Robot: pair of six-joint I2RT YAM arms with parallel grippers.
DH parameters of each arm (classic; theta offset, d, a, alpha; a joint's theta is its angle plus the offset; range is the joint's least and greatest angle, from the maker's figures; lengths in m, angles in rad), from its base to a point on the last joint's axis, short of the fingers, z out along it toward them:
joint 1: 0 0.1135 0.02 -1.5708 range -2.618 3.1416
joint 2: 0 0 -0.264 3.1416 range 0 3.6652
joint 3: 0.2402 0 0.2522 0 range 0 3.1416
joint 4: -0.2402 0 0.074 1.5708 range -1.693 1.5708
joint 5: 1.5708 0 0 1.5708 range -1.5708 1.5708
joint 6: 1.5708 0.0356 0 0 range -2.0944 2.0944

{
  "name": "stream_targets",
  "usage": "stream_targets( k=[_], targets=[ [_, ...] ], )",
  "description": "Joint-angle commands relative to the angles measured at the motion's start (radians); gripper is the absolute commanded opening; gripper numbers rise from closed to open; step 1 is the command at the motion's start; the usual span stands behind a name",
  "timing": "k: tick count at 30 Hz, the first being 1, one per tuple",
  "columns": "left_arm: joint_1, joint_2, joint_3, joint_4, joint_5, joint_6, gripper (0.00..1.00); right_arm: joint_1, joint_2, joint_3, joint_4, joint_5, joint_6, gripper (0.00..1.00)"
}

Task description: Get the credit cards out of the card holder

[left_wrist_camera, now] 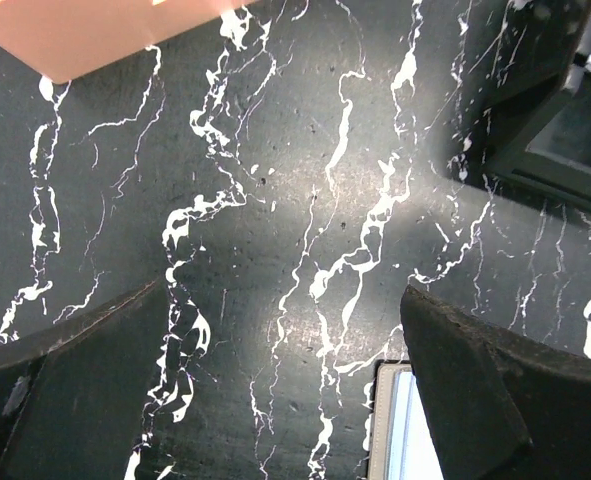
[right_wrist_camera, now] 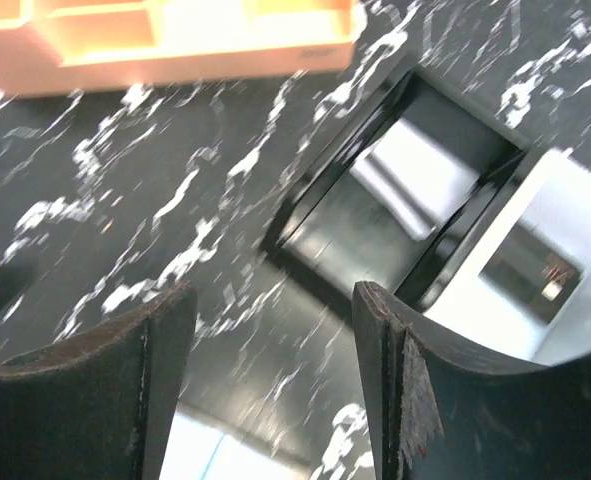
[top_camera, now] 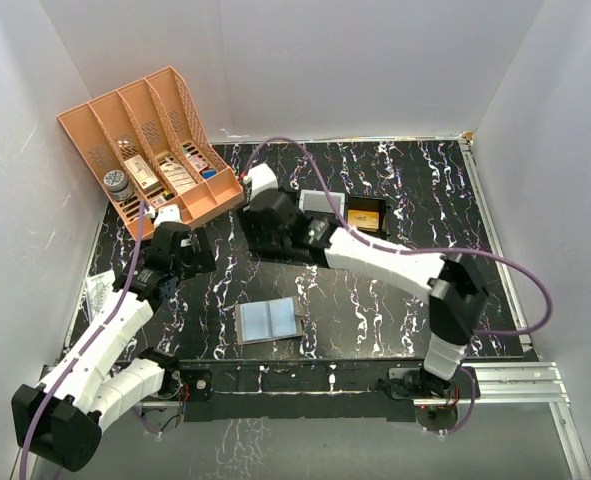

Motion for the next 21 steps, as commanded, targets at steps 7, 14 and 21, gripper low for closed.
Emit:
stream_targets(
  k=[7, 14, 21],
  targets=[
    [0.006, -0.048, 0.025, -0.009, 0.01, -0.027, 0.99, 0.183, -0.208, -0.309, -0.071, 0.103, 0.451, 0.63],
    [0.006, -0.077, 0.029, -0.044, -0.019, -0.043, 0.99, 0.23, -0.189, -0.394, -0.036, 0.006, 0.607, 0.62],
    [0.006, -0.142, 0.035, -0.113, -0.076, -0.085, 0.99, 0.29, -0.105, -0.385, -0.029, -0.028, 0.643, 0.63]
  ],
)
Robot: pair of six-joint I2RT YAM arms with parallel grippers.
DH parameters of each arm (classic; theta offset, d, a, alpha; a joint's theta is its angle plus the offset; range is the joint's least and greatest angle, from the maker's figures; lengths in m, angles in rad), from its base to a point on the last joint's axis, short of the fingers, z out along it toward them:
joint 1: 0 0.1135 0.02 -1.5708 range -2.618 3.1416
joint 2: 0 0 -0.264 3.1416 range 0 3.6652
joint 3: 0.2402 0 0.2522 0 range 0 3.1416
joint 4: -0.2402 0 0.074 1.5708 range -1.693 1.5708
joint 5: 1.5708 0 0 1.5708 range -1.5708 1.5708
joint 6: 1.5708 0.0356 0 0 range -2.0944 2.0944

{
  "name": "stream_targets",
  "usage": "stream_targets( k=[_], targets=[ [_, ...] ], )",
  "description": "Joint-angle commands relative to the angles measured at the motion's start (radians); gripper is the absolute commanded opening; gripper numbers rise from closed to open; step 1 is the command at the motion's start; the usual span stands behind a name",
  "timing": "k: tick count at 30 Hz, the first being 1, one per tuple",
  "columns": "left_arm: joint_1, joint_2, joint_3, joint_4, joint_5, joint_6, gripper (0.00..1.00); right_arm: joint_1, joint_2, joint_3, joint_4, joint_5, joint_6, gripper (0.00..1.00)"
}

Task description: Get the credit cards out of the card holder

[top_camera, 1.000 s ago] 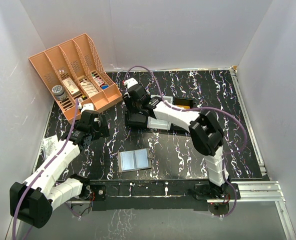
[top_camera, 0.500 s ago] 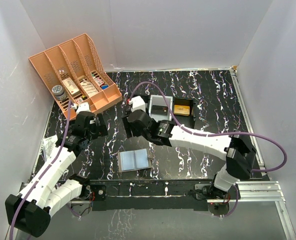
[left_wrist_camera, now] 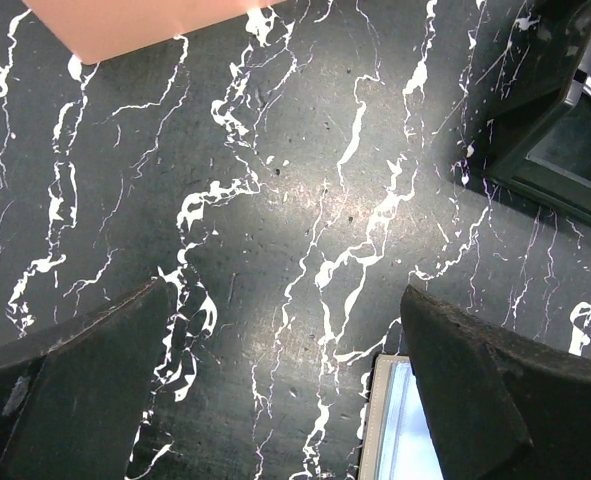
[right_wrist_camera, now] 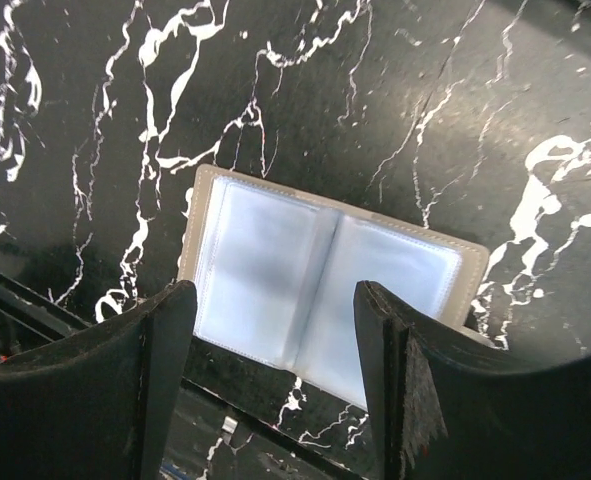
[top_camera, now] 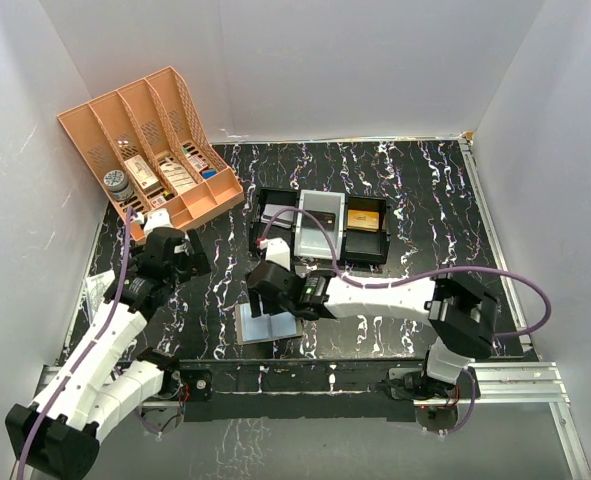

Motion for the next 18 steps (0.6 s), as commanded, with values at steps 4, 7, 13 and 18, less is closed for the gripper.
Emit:
stream_targets(
  k=[4, 7, 13, 18],
  targets=[
    [0.006, -0.071, 0.031, -0.082, -0.048, -0.046, 0.99, 0.051, 0.089, 0.049, 0.012, -0.003, 0.058, 0.63],
    [0.005, -0.065, 0.03, -0.083, -0.06, -0.05, 0.99, 0.057, 0.123, 0.063, 0.017, 0.002, 0.057, 0.64],
    [0.005, -0.049, 0.035, -0.073, -0.071, -0.048, 0.99, 0.063, 0.208, 0.154, -0.057, 0.026, 0.058, 0.65],
    [0.005, -0.079, 0.032, -0.074, -0.086, -0.052, 0.99, 0.065, 0.284, 0.228, -0.15, 0.074, 0.058, 0.69]
  ],
)
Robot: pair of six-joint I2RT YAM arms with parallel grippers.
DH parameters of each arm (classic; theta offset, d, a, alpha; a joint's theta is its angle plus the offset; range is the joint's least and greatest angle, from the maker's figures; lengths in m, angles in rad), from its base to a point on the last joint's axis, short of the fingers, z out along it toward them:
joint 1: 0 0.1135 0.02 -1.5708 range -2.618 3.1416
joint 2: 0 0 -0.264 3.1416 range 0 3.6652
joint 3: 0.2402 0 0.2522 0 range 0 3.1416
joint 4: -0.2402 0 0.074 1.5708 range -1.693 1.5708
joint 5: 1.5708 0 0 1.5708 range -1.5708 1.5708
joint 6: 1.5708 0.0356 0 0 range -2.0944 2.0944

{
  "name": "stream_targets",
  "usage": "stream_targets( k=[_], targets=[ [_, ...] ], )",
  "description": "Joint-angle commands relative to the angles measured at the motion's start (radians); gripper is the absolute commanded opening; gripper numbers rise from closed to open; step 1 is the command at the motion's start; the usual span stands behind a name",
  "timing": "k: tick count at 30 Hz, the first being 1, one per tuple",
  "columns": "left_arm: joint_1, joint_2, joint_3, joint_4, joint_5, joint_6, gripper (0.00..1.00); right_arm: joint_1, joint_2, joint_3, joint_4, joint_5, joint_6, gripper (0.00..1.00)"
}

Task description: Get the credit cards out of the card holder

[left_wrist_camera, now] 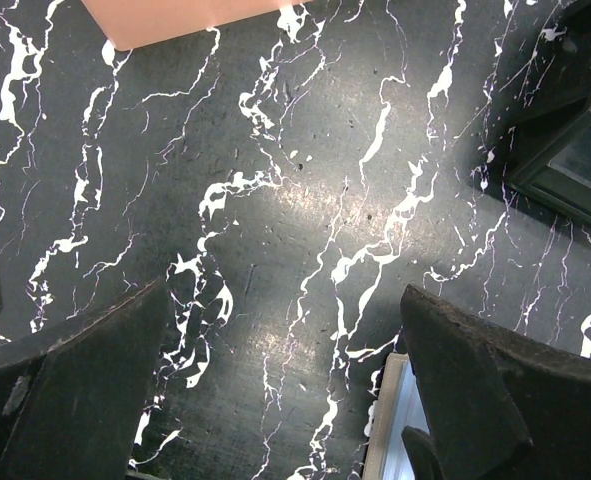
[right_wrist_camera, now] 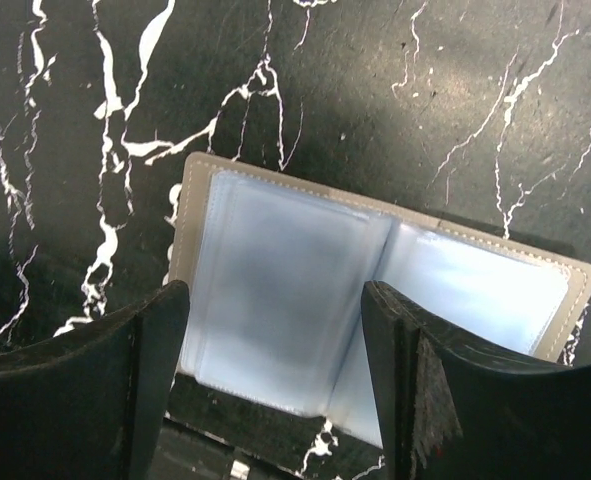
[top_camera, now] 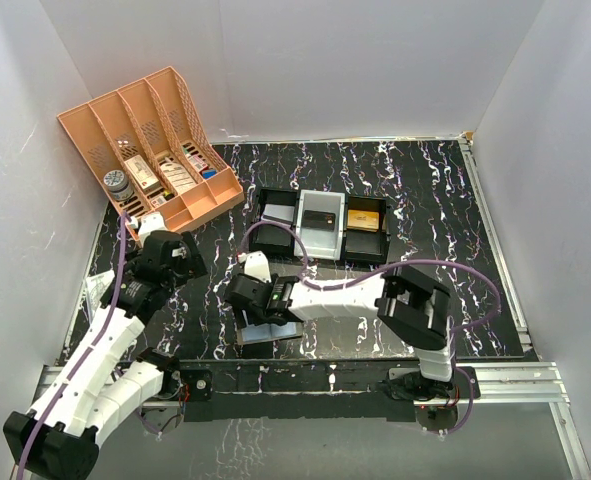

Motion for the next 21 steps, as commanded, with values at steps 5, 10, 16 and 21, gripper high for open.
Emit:
stream_targets(
  k=[5, 10, 16, 21],
  targets=[
    [0.006, -0.041, 0.027, -0.004, -0.032, -0.007, 0.99, 0.01, 0.083, 0.074, -0.097, 0.083, 0.031, 0.69],
    [0.005, -0.031, 0.031, -0.009, -0.032, -0.006, 0.99, 0.01, 0.086, 0.045, -0.091, 0.065, 0.038, 0.67],
    [0.005, -0.023, 0.022, 0.004, -0.004, 0.0, 0.99, 0.005, 0.009, -0.048, 0.027, 0.025, 0.043, 0.48],
    [0.006, 0.008, 0.023, 0.019, 0.032, 0.013, 0.99, -0.018, -0.052, -0.14, 0.167, -0.082, 0.04, 0.43]
  ],
)
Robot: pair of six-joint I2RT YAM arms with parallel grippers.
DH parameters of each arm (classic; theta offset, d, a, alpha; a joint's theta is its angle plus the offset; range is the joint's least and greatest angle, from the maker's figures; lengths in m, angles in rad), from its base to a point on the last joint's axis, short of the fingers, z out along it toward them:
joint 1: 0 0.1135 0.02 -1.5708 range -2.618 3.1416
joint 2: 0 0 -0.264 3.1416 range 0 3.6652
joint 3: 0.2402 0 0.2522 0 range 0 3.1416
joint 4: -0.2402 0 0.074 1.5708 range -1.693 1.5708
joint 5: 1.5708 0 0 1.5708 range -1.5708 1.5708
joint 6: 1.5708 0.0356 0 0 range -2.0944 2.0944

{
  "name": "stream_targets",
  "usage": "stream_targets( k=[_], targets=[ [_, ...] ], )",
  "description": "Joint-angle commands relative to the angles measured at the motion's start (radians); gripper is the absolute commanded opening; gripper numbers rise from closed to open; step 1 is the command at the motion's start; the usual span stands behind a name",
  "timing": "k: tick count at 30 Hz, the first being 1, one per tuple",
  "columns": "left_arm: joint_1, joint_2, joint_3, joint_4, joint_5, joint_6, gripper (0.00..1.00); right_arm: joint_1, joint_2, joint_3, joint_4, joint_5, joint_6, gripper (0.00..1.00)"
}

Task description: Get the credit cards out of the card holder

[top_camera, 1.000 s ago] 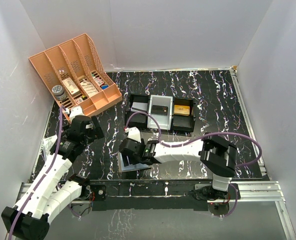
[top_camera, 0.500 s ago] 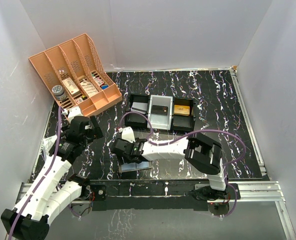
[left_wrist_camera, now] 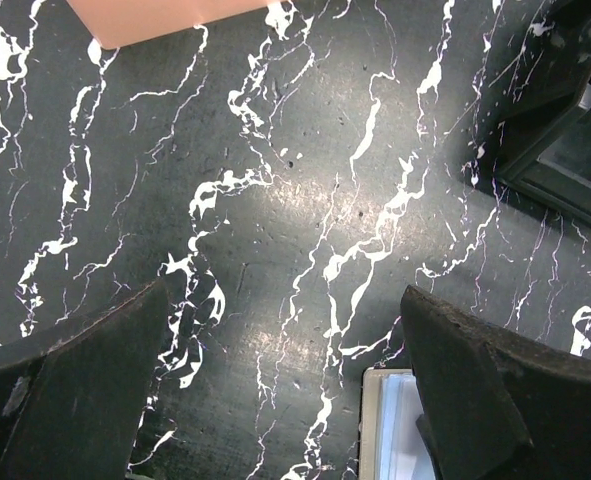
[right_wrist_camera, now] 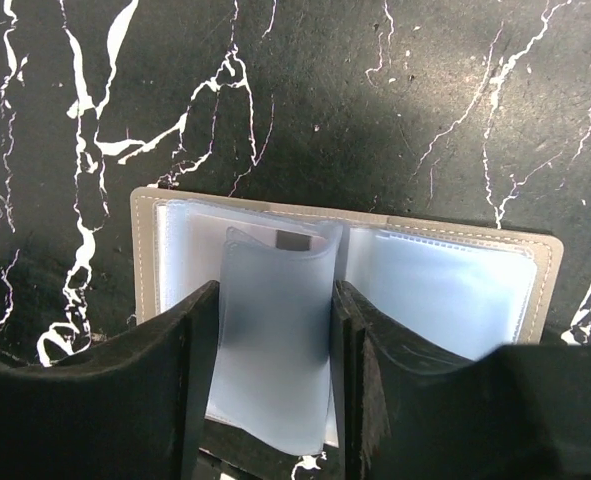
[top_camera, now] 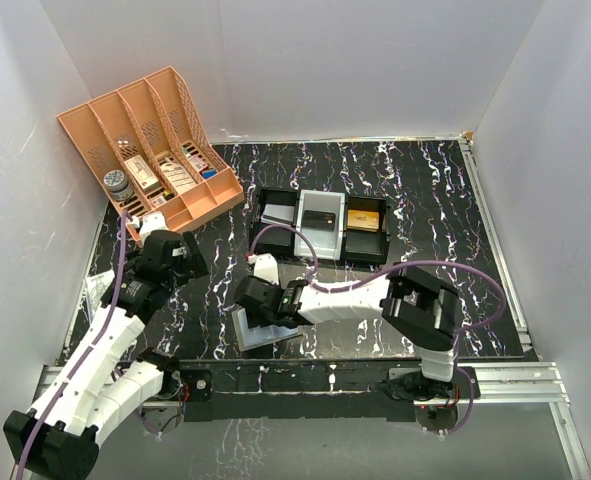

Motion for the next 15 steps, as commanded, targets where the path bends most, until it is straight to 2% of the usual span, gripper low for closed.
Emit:
stream_targets(
  k=[1, 5, 8, 15],
  targets=[
    [0.004, 0.023, 0.024, 0.012, 0.026, 0.013, 0.99, -0.018, -0.061, -0.088, 0.113, -0.106, 0.015, 0.41],
    [0.006, 0.015, 0.011, 0.038, 0.103, 0.02, 0.99, -0.049, -0.114, -0.159, 0.2, -0.173, 0.035, 0.36],
    [0.005, -0.008, -0.026, 0.081, 0.294, -0.029, 0.98, -0.074, -0.152, -0.217, 0.273, -0.232, 0.055, 0.36],
    [0.005, -0.065, -0.215, 0.412, 0.841, -0.229, 0.9, -0.173, -0.216, -0.397, 0.499, -0.414, 0.15, 0.35]
  ],
)
